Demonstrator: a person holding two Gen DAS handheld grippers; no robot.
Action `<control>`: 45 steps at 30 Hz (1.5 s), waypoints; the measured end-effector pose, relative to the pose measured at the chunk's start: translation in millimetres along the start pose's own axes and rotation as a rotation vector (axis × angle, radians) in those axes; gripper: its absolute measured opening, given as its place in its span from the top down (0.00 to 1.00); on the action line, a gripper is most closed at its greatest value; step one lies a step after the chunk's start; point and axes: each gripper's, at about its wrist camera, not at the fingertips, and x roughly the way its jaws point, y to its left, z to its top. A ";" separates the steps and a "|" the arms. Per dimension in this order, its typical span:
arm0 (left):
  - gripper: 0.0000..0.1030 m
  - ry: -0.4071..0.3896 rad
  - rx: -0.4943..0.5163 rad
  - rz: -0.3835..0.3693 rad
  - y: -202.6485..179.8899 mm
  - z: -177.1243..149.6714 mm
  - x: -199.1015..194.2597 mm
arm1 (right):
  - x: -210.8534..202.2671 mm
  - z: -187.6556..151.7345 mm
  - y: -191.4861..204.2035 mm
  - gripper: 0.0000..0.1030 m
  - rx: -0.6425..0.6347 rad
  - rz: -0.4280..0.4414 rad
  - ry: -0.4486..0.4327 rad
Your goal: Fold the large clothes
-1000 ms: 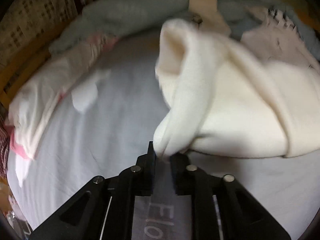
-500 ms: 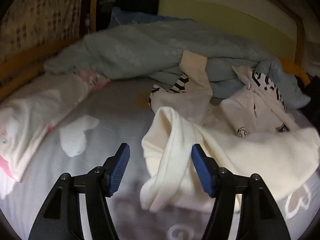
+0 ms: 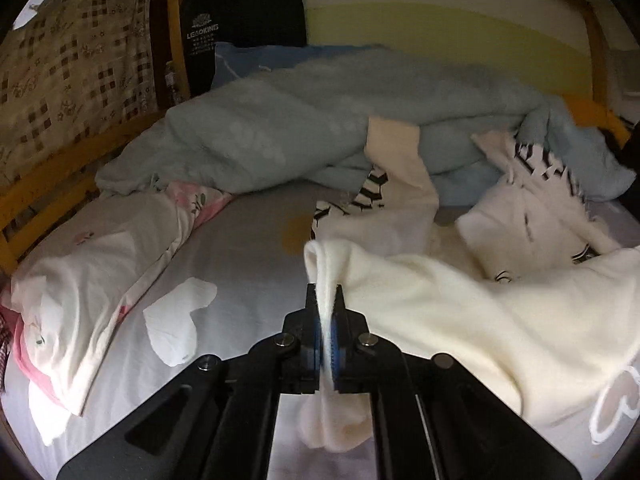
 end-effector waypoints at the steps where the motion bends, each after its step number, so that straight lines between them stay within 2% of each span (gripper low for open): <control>1: 0.95 -0.002 0.006 -0.015 3.3 2.1 -2.1 | -8.6 1.5 -5.2 0.97 0.050 0.006 -0.032; 3: 0.94 0.039 -0.008 -0.037 8.3 1.8 5.3 | -18.5 8.1 -9.4 0.97 0.070 0.008 -0.084; 5: 0.94 0.116 0.016 -0.003 6.9 -7.8 27.6 | -12.8 12.9 -11.6 0.97 0.031 -0.025 -0.101; 8: 0.90 0.217 0.042 0.040 5.7 -31.8 62.6 | 22.2 8.2 -25.2 0.97 0.051 -0.035 -0.001; 10: 0.86 0.184 0.021 0.017 13.9 -42.3 64.1 | 33.9 -0.1 -28.2 0.96 0.020 -0.069 0.034; 11: 0.76 0.170 -0.002 -0.008 19.8 -43.8 60.3 | 30.1 -1.8 -25.4 0.91 -0.019 -0.100 0.017; 12: 0.57 0.166 -0.039 -0.040 27.7 -42.8 54.6 | 23.0 -2.1 -20.5 0.89 -0.071 -0.148 -0.004; 13: 0.49 0.165 -0.077 -0.067 35.1 -41.0 48.1 | 15.4 -2.1 -16.4 0.75 -0.120 -0.179 -0.023; 14: 0.42 0.160 -0.111 -0.092 41.8 -39.5 40.0 | 5.9 -2.1 -13.7 0.50 -0.170 -0.196 -0.039; 16: 0.38 0.151 -0.163 -0.105 52.2 -38.3 20.0 | -15.1 -5.2 -15.5 0.28 -0.238 -0.228 -0.071; 17: 0.32 0.148 -0.193 -0.096 56.5 -37.6 11.4 | -24.1 -8.7 -18.5 0.27 -0.246 -0.219 -0.067; 18: 0.26 0.147 -0.229 -0.085 59.2 -38.2 3.2 | -30.4 -14.1 -24.8 0.27 -0.242 -0.180 -0.022; 19: 0.24 0.160 -0.268 -0.073 63.2 -41.3 -3.4 | -34.7 -21.8 -32.2 0.27 -0.230 -0.126 0.058; 21: 0.24 0.231 -0.306 -0.073 62.3 -50.1 -6.3 | -51.6 -35.4 -43.6 0.27 -0.190 -0.085 0.096; 23: 0.24 0.320 -0.282 -0.132 49.6 -53.7 -1.1 | -64.7 -42.2 -43.2 0.27 -0.207 -0.079 0.098; 25: 0.24 0.324 -0.216 -0.182 32.7 -55.8 -1.1 | -74.9 -49.6 -33.3 0.27 -0.248 -0.097 0.100; 26: 0.23 0.312 -0.184 -0.170 25.6 -57.5 -1.3 | -77.7 -51.7 -29.2 0.27 -0.249 -0.098 0.101; 28: 0.21 0.325 -0.147 -0.129 15.6 -62.2 3.1 | -82.5 -54.8 -29.1 0.27 -0.201 -0.044 0.115; 30: 0.21 0.372 -0.131 -0.108 6.5 -68.3 12.2 | -82.0 -56.6 -33.9 0.27 -0.136 0.031 0.151; 31: 0.21 0.372 -0.092 -0.070 -0.9 -71.2 13.8 | -82.8 -57.7 -37.0 0.27 -0.127 0.042 0.163; 34: 0.21 0.311 0.105 0.157 -22.1 -79.2 8.6 | -80.2 -60.2 -43.6 0.27 -0.138 -0.017 0.168; 35: 0.21 0.291 0.133 0.169 -23.7 -81.4 6.0 | -78.9 -59.6 -46.7 0.27 -0.146 -0.042 0.169; 37: 0.21 0.281 0.140 0.121 -22.8 -81.3 3.6 | -78.6 -56.8 -54.6 0.27 -0.139 -0.054 0.171; 39: 0.21 0.295 0.091 0.055 -17.0 -79.8 5.0 | -77.1 -49.6 -64.3 0.27 -0.098 -0.050 0.169; 41: 0.21 0.326 0.042 0.012 -12.3 -80.4 9.8 | -76.9 -45.3 -72.0 0.27 -0.061 -0.043 0.168; 43: 0.23 0.357 0.037 -0.005 -13.0 -83.9 17.6 | -76.7 -44.3 -75.1 0.27 -0.057 -0.030 0.182; 45: 0.43 0.376 0.056 0.035 -18.3 -90.4 30.7 | -73.2 -47.1 -74.4 0.27 -0.088 -0.065 0.213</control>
